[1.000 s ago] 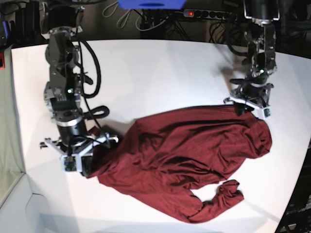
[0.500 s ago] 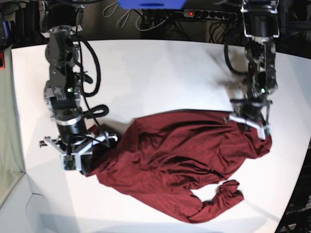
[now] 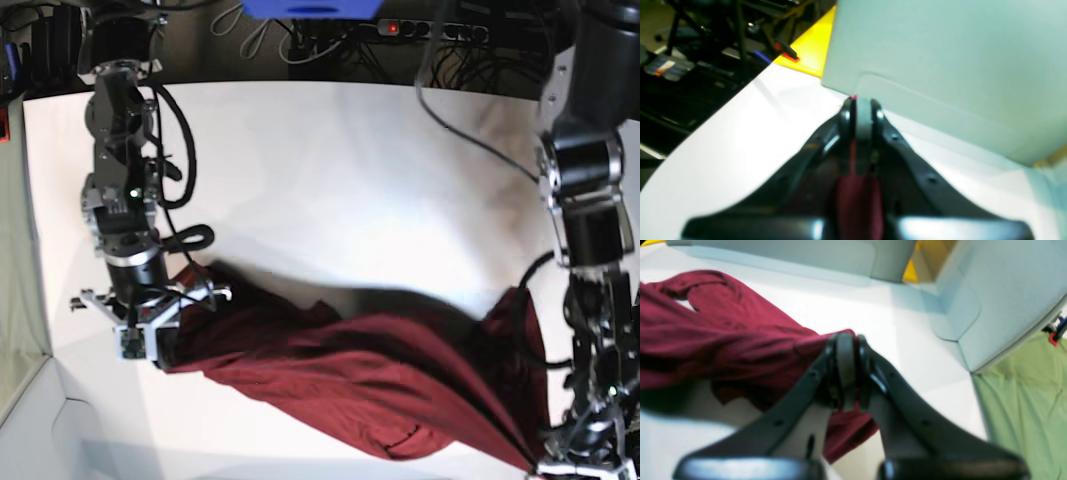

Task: Layout the t-shirt on the table in an organized manner, then fold the t-shirt properly
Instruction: 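Lift the shirt with both grippers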

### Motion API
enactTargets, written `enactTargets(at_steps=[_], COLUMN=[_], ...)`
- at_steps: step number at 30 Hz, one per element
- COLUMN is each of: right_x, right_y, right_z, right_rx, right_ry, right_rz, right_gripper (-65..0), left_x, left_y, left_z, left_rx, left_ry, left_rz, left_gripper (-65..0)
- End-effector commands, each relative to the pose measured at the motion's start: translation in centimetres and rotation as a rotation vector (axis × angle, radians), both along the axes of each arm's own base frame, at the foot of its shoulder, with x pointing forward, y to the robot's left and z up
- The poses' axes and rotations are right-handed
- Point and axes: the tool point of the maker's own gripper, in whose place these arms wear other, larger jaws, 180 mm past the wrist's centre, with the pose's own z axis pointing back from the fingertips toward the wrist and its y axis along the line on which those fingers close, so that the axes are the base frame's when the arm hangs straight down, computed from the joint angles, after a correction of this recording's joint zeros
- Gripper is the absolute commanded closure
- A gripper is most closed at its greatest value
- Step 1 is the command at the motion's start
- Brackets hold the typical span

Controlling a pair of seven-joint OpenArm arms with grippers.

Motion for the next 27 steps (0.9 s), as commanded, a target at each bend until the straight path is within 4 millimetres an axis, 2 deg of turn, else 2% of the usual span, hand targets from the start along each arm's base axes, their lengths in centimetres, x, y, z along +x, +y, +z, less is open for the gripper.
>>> enactTargets(at_steps=[1,6,10,14,20,24,27], right_x=[0.3,0.3,0.1,-0.5,-0.6,-0.6,-0.6], right_y=[-0.3,-2.4,-3.6,-3.5,-3.2,-3.3,-3.3], right_z=[2.0,2.3,2.9,3.2,3.2,3.2,3.2], right_rx=[-0.004,-0.002,-0.001,-0.002,0.004,0.004,0.005], right_ry=[-0.071,-0.079,-0.094,-0.101,-0.104,-0.104,-0.104], right_rz=[-0.007,-0.063,-0.094,-0.090,-0.085,-0.088,-0.088], right_gripper=[0.0,0.0,0.0,0.0,0.0,0.0,0.0], left_x=[0.7,1.0,-0.3,-1.7,-2.0,-1.9,-1.2], left_y=[0.7,1.4,2.7,3.0,3.1,3.0,3.3], left_z=[4.3,7.9,11.2,14.3,15.4,17.0,17.0], left_rx=[0.008,0.021,0.069,0.118,0.124,0.122,0.100], left_ry=[-0.098,-0.214,-0.289,-0.363,-0.390,-0.417,-0.405], left_rz=[0.013,0.045,0.062,0.066,0.071,0.072,0.078], left_gripper=[-0.1,-0.1,-0.1,-0.1,-0.1,-0.2,-0.3])
